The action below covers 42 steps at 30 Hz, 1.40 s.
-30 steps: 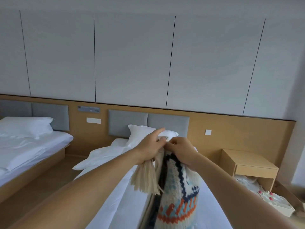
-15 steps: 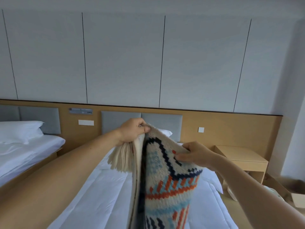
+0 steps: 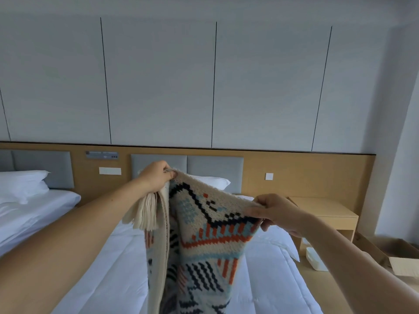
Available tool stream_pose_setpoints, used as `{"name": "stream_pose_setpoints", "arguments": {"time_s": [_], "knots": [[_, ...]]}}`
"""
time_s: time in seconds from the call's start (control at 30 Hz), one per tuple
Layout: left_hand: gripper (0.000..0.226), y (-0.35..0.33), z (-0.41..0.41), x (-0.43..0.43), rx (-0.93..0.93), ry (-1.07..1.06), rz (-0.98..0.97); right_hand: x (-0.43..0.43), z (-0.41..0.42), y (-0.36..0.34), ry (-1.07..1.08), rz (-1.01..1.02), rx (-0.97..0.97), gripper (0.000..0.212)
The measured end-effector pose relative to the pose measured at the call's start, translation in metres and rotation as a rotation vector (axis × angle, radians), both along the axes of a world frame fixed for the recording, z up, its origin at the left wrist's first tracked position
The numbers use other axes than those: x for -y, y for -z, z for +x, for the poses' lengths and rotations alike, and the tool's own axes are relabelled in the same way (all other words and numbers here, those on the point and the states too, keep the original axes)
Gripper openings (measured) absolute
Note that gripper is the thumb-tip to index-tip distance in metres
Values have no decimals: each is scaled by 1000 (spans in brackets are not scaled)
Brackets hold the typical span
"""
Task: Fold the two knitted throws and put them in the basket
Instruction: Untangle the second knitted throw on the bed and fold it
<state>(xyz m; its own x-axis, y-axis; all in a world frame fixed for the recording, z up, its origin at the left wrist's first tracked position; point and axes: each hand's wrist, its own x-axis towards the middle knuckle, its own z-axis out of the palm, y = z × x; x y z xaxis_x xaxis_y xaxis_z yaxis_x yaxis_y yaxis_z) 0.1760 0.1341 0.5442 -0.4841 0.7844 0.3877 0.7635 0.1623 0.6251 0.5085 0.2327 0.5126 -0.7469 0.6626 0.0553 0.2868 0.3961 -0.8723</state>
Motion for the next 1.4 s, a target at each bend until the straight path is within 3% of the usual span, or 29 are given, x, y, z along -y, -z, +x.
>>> {"name": "stream_pose_setpoints", "arguments": {"time_s": [0.13,0.27,0.37,0.43,0.53,0.6,0.73,0.9,1.17,1.23,1.4], "knots": [[25,-4,-4,-1,-56,-9,-46,15,-1,-13,-22,31,-87,15],[25,-11,-2,-5,-122,-42,-82,26,1,-26,-127,-69,-292,39],[27,-15,11,-17,-179,-50,-78,31,-5,-35,-200,-104,-378,15],[23,-13,28,-30,-178,25,-59,34,-8,-39,-207,-141,-393,13],[15,-1,57,-45,-88,205,-66,33,-6,-40,-257,-179,-321,30],[20,7,72,-47,31,279,-99,29,-4,-34,-215,-90,-221,34],[35,14,84,-39,227,452,-343,21,-4,-21,43,186,-55,7],[25,13,84,-26,429,624,-496,18,-1,-9,175,500,75,10],[19,4,91,-4,548,734,-563,37,-21,6,-21,398,-35,18],[19,2,93,1,554,743,-566,41,-29,2,-60,384,-9,9],[15,1,99,11,445,723,-503,52,-45,-5,-94,337,-34,22]]}}
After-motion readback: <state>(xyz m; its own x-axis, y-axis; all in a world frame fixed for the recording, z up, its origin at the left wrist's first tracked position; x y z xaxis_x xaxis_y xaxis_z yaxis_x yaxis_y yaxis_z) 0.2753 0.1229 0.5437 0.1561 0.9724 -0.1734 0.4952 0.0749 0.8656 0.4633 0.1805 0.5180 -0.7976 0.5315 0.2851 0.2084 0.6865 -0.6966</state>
